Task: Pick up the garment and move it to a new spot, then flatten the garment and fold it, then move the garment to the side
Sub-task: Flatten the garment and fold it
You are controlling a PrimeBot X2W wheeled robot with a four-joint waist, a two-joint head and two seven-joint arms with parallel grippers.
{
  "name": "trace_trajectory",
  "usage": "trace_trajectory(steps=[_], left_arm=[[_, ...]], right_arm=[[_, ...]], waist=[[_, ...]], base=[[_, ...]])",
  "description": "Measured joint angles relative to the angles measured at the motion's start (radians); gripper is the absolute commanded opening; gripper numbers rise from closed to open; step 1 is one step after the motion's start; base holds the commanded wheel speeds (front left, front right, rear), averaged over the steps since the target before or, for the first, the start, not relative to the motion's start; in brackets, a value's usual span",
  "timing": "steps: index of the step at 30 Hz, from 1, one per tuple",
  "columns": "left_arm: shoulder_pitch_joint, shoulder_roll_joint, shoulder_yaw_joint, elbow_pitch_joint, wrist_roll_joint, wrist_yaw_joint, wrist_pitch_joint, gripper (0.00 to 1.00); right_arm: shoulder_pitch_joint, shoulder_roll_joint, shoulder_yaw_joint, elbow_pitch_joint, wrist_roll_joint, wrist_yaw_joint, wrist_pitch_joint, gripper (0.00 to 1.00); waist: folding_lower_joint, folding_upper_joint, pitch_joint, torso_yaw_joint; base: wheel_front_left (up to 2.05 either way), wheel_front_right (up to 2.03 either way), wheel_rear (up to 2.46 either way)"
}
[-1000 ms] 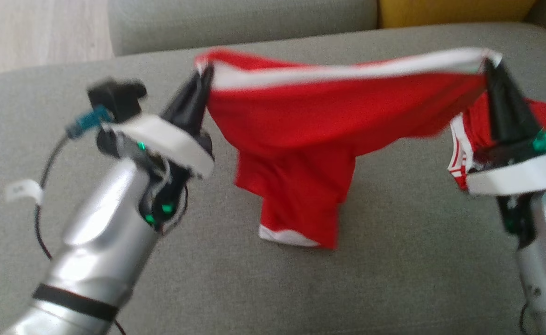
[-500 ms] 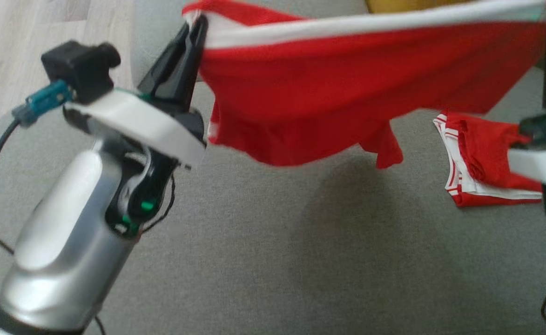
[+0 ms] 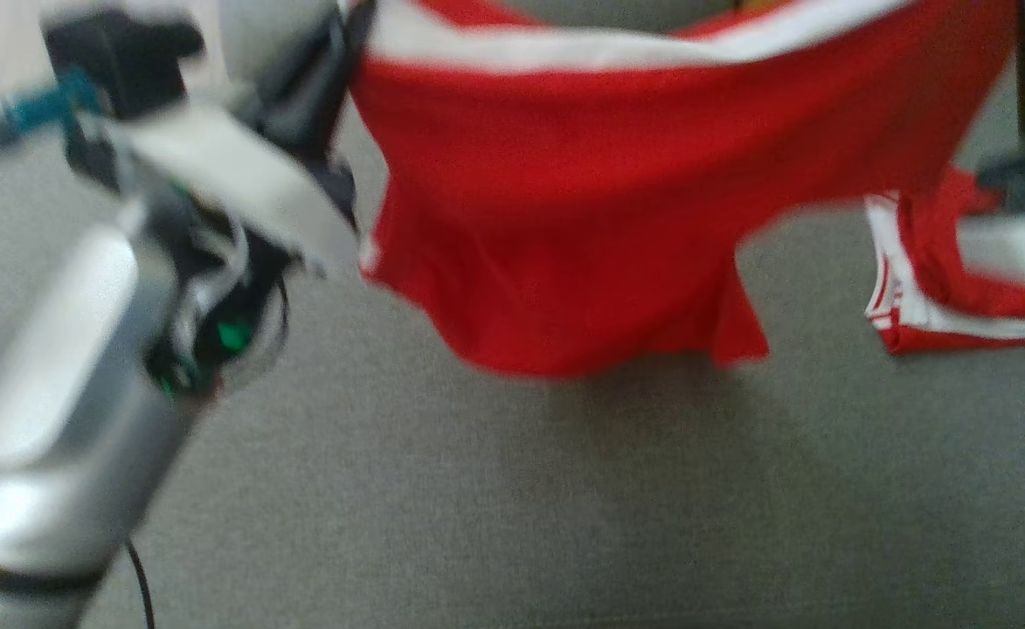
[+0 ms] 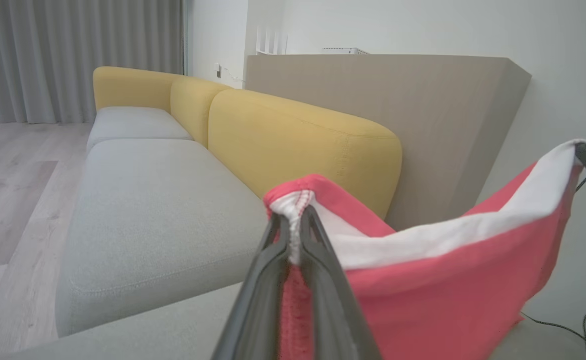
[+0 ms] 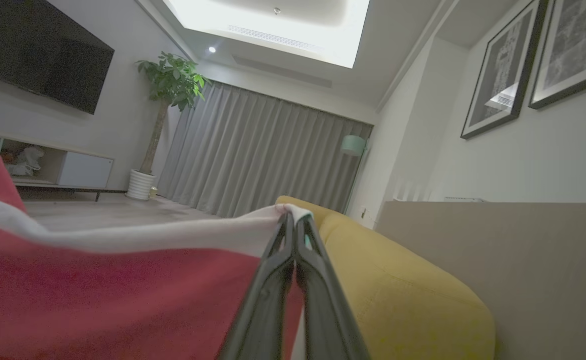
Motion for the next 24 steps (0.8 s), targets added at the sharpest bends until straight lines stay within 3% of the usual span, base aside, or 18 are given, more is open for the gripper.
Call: trace_trajectory(steps=[6, 12, 19, 24], left_arm=[[-0.287, -0.021, 0.027, 0.220, 0.027, -0.062, -0.006, 0.00], [-0.553, -0.074, 0.066, 0.474, 0.080, -0.097, -0.116, 0.00], [-0.663, -0.122, 0.086, 0.680, 0.108, -0.148, -0.274, 0.00], [-0.644, -0.144, 0.021, 0.809, 0.149, -0.208, -0.330, 0.00]], right_arm=[[-0.393, -0.083, 0.165, 0.200, 0.036, 0.000, -0.009, 0.00], [-0.717, -0.071, 0.221, 0.476, 0.051, 0.000, -0.094, 0.00], [-0.822, 0.018, 0.247, 0.708, 0.040, 0.000, -0.197, 0.00], [-0.808, 0.046, 0.320, 0.831, 0.035, 0.000, -0.222, 0.00]], waist=[[0.0002, 0.0000, 0.134, -0.009], [0.0004, 0.0000, 0.247, -0.020], [0.0002, 0.0000, 0.315, -0.022], [0.0003, -0.0001, 0.345, -0.005]], base=[[0.00, 0.00, 0.00], [0.00, 0.00, 0.00], [0.00, 0.00, 0.00], [0.00, 0.00, 0.00]])
